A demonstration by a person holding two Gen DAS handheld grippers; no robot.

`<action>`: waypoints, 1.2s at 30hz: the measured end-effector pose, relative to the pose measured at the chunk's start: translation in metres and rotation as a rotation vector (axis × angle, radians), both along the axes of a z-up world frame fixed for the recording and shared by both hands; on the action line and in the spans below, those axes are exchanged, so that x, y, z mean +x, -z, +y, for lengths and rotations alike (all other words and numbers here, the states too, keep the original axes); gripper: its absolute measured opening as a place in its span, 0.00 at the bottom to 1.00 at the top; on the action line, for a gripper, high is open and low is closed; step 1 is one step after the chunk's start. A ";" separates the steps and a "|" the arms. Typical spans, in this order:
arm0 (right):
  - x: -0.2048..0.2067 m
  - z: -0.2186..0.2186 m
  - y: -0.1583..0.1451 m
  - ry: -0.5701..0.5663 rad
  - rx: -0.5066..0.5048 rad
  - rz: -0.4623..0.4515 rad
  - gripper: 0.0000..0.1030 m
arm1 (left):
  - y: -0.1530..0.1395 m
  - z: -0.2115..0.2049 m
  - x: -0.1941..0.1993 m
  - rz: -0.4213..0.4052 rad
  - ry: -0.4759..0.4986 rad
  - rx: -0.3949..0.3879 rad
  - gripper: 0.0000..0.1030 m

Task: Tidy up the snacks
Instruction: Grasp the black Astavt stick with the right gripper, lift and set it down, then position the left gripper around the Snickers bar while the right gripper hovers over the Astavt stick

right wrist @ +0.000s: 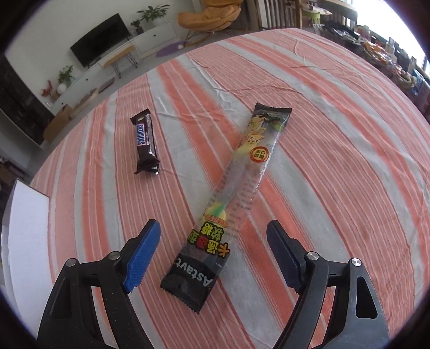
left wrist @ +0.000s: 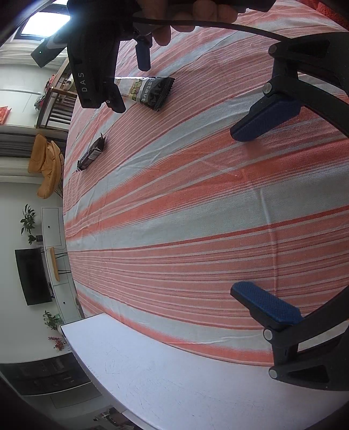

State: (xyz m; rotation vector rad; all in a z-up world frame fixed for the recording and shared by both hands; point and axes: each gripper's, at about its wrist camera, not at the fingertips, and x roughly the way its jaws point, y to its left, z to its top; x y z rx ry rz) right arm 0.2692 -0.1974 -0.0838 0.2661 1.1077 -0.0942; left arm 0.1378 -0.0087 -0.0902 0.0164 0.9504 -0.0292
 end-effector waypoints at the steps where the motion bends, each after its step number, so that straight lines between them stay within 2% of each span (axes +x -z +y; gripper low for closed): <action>1: -0.001 0.002 0.002 -0.001 -0.037 -0.009 0.79 | 0.000 0.000 0.000 0.000 0.000 0.000 1.00; 2: -0.003 0.003 0.002 -0.006 -0.088 -0.024 0.75 | 0.000 0.000 0.000 0.000 0.000 0.000 1.00; 4: -0.010 0.002 0.001 -0.033 -0.173 -0.050 0.31 | 0.000 0.000 0.000 0.000 0.000 0.000 1.00; 7: -0.028 -0.022 0.001 -0.027 -0.138 -0.064 0.25 | -0.001 0.000 0.001 0.000 0.000 0.000 1.00; 11: -0.069 -0.058 0.004 0.028 -0.147 -0.094 0.24 | -0.001 0.000 0.001 0.000 0.000 0.001 1.00; 13: -0.088 -0.071 0.006 0.046 -0.135 -0.116 0.25 | 0.000 0.000 0.001 0.000 0.000 0.000 1.00; 17: -0.099 -0.074 0.006 0.015 -0.162 -0.146 0.29 | 0.000 0.000 0.001 0.000 0.000 0.001 1.00; 20: -0.105 -0.067 0.008 -0.014 -0.225 -0.178 0.39 | -0.001 0.000 0.001 0.000 0.000 0.000 1.00; 22: -0.109 -0.070 0.011 0.015 -0.246 -0.198 0.59 | 0.000 0.000 0.001 0.000 0.000 0.001 1.00; 24: -0.109 -0.082 0.011 0.037 -0.184 -0.204 0.68 | -0.001 0.000 0.001 0.000 0.001 0.001 1.00; 27: -0.107 -0.077 0.012 0.005 -0.202 -0.194 0.76 | -0.001 0.000 0.001 0.000 0.000 0.001 1.00; 31: -0.108 -0.078 0.012 -0.006 -0.188 -0.196 0.79 | -0.002 0.000 0.003 0.015 -0.004 -0.003 1.00; 33: -0.107 -0.078 0.012 -0.010 -0.187 -0.196 0.80 | -0.006 0.000 0.015 0.097 -0.036 -0.015 0.99; 34: -0.108 -0.077 0.012 -0.011 -0.188 -0.195 0.81 | -0.011 0.000 0.022 0.104 -0.048 -0.044 0.99; 36: -0.109 -0.076 0.012 -0.012 -0.188 -0.195 0.81 | -0.030 -0.001 0.038 0.057 -0.066 -0.125 0.99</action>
